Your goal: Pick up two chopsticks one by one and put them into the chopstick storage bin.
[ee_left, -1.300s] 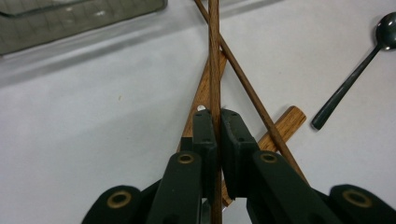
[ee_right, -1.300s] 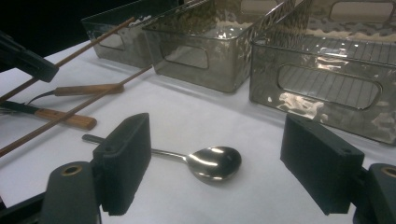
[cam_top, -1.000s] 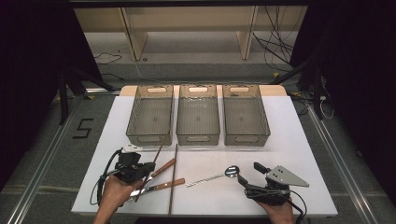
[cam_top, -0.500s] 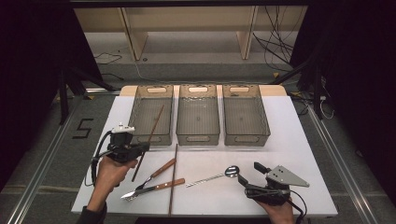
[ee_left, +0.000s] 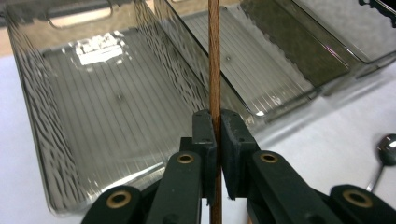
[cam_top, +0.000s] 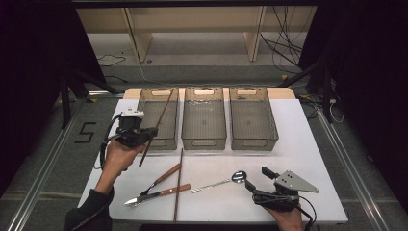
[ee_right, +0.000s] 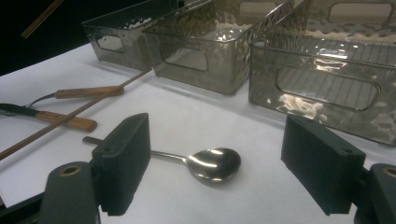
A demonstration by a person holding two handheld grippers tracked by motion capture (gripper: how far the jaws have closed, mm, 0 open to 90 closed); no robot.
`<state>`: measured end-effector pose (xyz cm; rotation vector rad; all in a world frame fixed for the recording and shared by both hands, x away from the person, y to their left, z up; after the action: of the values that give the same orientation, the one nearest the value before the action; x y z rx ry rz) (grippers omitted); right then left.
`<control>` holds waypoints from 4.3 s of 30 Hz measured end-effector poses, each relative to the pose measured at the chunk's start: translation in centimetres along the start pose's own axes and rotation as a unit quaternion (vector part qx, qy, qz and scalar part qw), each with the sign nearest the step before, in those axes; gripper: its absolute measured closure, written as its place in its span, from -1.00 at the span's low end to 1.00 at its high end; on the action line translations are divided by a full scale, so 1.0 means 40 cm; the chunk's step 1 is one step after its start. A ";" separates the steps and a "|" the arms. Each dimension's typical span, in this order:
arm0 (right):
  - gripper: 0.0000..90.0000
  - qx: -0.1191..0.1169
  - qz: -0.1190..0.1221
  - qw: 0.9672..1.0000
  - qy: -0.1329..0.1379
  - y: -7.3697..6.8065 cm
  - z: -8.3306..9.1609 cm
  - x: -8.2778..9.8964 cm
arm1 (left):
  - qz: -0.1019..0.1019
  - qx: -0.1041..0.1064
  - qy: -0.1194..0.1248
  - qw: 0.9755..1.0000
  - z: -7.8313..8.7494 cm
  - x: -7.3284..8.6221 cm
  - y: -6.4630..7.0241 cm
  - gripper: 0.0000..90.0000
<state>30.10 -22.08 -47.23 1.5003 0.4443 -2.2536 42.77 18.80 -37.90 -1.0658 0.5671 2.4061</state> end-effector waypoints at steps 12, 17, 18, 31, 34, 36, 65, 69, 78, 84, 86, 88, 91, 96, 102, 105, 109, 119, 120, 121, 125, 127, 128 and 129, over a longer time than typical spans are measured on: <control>-0.48 -0.004 -0.001 1.000 0.013 0.001 0.006 -0.003 | 0.008 0.002 0.006 1.000 -0.056 -0.084 -0.094 0.88; -0.49 -0.007 0.001 1.000 0.013 -0.001 0.005 -0.003 | 0.002 -0.011 -0.002 1.000 -0.078 -0.103 -0.119 0.88; -0.49 -0.007 0.002 1.000 0.013 -0.001 0.005 -0.003 | 0.003 -0.013 -0.003 1.000 -0.083 -0.107 -0.124 0.88; -0.49 -0.009 0.003 1.000 0.011 -0.001 0.004 -0.002 | 0.007 -0.038 -0.008 0.999 -0.126 -0.126 -0.205 0.88; -0.49 -0.009 0.002 1.000 0.011 -0.001 0.003 -0.002 | 0.002 -0.040 -0.007 0.999 -0.134 -0.123 -0.208 0.88; -0.49 -0.009 0.001 1.000 0.010 -0.001 0.002 -0.002 | -0.005 -0.047 -0.013 0.999 -0.141 -0.122 -0.211 0.88; -0.49 -0.010 0.001 1.000 0.010 -0.001 0.003 -0.002 | 0.015 -0.062 -0.042 0.997 -0.218 -0.078 -0.243 0.87; -0.49 -0.010 0.002 1.000 0.010 -0.002 0.003 -0.002 | 0.009 -0.074 -0.058 0.996 -0.232 -0.065 -0.242 0.83; -0.49 -0.010 0.001 1.000 0.010 -0.001 0.003 -0.002 | 0.033 -0.040 -0.032 0.998 -0.205 -0.079 -0.231 0.12; -0.49 -0.009 0.001 1.000 0.011 -0.001 0.004 -0.002 | 0.034 -0.034 -0.029 0.998 -0.179 -0.087 -0.202 -0.16; -0.49 -0.009 0.000 1.000 0.012 -0.001 0.004 -0.002 | 0.034 -0.035 -0.029 0.998 -0.171 -0.086 -0.187 -0.23; -0.49 -0.009 0.000 1.000 0.011 -0.001 0.004 -0.002 | 0.043 -0.033 -0.029 0.998 -0.160 -0.085 -0.174 -0.28; -0.49 -0.009 0.001 1.000 0.011 -0.001 0.004 -0.002 | 0.060 -0.029 -0.023 0.998 -0.138 -0.082 -0.155 -0.33; -0.49 -0.008 0.001 1.000 0.010 -0.001 0.004 -0.002 | 0.071 -0.024 -0.011 0.997 -0.096 -0.070 -0.112 -0.34; -0.49 -0.008 0.002 1.000 0.010 -0.004 0.003 -0.001 | 0.058 -0.016 -0.001 0.998 -0.075 -0.027 -0.059 -0.41; -0.49 -0.008 0.001 1.000 0.010 -0.003 0.004 -0.002 | 0.055 -0.013 -0.001 0.998 -0.072 -0.009 -0.045 -0.44; -0.49 -0.008 0.002 1.000 0.010 -0.004 0.003 -0.001 | 0.052 -0.007 0.009 0.999 -0.070 0.032 -0.017 -0.49; -0.49 -0.007 0.004 1.000 0.009 -0.006 0.003 -0.001 | 0.052 -0.009 0.017 0.998 -0.061 0.076 0.007 -0.51; -0.49 -0.006 0.004 1.000 0.008 -0.005 0.004 -0.001 | 0.051 -0.008 0.015 0.999 -0.061 0.079 0.009 -0.51; -0.49 -0.007 0.004 1.000 0.009 -0.005 0.003 -0.002 | 0.052 -0.008 0.014 0.999 -0.061 0.082 0.012 -0.51; -0.49 -0.007 0.004 1.000 0.009 -0.005 0.004 -0.002 | 0.054 -0.001 0.007 0.998 -0.057 0.104 0.028 -0.51; -0.49 -0.007 0.005 1.000 0.009 -0.006 0.004 -0.002 | 0.048 -0.001 -0.001 0.999 -0.058 0.114 0.044 -0.52; -0.49 -0.007 0.006 1.000 0.009 -0.006 0.004 -0.002 | 0.048 -0.001 -0.003 0.999 -0.059 0.119 0.054 -0.52; -0.49 -0.007 0.007 1.000 0.010 -0.006 0.004 -0.002 | 0.046 0.002 -0.008 0.999 -0.059 0.125 0.062 -0.52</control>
<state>29.88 -21.92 -47.08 1.5151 0.4521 -2.2231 39.78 16.68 -42.71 -1.0397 0.6298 2.4892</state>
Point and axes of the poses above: each handheld gripper's, and its own axes: z roughly backward along the jaws, x roughly out of its underside, y roughly to its right, the point moved 2 cm from there along -z, roughly forward along the jaws, and after that the axes turned 8 degrees about x, right-handed, at the moved point
